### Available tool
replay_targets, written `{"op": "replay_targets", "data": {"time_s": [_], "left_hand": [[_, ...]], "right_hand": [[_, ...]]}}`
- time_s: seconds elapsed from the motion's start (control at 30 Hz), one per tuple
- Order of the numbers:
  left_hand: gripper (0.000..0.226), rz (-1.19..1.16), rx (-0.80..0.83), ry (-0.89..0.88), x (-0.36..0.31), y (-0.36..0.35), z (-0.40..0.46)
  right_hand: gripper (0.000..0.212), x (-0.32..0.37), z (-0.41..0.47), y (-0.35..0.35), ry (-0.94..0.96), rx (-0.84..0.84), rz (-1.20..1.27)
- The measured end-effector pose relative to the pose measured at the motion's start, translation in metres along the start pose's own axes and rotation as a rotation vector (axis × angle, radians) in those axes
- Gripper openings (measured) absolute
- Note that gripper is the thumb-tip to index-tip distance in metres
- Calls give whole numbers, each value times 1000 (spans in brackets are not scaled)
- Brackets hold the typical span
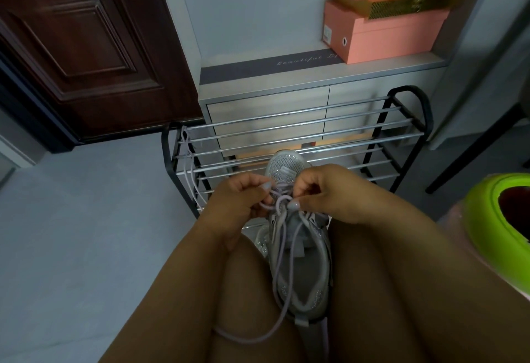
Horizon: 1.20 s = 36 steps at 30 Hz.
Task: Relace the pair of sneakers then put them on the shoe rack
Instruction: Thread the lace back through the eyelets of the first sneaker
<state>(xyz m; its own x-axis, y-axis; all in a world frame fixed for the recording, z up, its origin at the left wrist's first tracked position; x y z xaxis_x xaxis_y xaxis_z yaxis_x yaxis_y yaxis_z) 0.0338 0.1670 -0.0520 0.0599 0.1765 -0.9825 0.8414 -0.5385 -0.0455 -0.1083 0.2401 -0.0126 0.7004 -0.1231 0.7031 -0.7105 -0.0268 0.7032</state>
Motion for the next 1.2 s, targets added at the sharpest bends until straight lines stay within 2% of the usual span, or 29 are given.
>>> {"op": "replay_targets", "data": {"time_s": [0.13,0.27,0.4,0.47,0.57,0.7,0.8,0.9,1.03,1.2], "left_hand": [[15,27,-6,-8,-1,1,0],[18,2,-9,9,-3,-1,-1],[16,10,-16,22,-2,1,-1],[11,39,-22,22,-2,1,-2],[5,119,-4,42,0,-2,-3],[14,241,24,64,3,-4,-3],[20,197,35,79,3,-7,-4],[22,190,8,81,0,-8,-5],[23,254,-26,76,0,-7,-4],[23,379,-45,65,-1,-6,-3]], "right_hand": [[25,5,-3,0,21,16,113],[20,9,-4,-4,48,73,157],[15,2,-6,1,14,121,543],[15,-4,-5,2,-10,146,601],[18,-8,-3,-2,-67,118,428],[14,0,-3,1,-39,41,111],[11,3,-3,2,-12,-4,-32],[15,6,-3,1,8,-48,-85],[16,12,-5,1,55,-65,-27],[6,13,-4,-4,89,-22,-131]]}}
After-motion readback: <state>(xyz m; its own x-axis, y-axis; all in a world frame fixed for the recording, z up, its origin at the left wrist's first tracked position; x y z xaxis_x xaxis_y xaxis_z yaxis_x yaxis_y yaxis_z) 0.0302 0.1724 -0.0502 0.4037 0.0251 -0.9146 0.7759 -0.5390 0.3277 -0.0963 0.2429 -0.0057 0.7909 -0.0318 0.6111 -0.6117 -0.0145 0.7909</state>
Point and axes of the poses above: each hand's wrist, its own z-axis towards the middle knuckle, its own y-axis out of the back of the hand, x = y × z, the point moved 5 cm from there along z, towards the middle knuckle, and after that the axes turned 1 degree about -y, right-handed, at the moved point
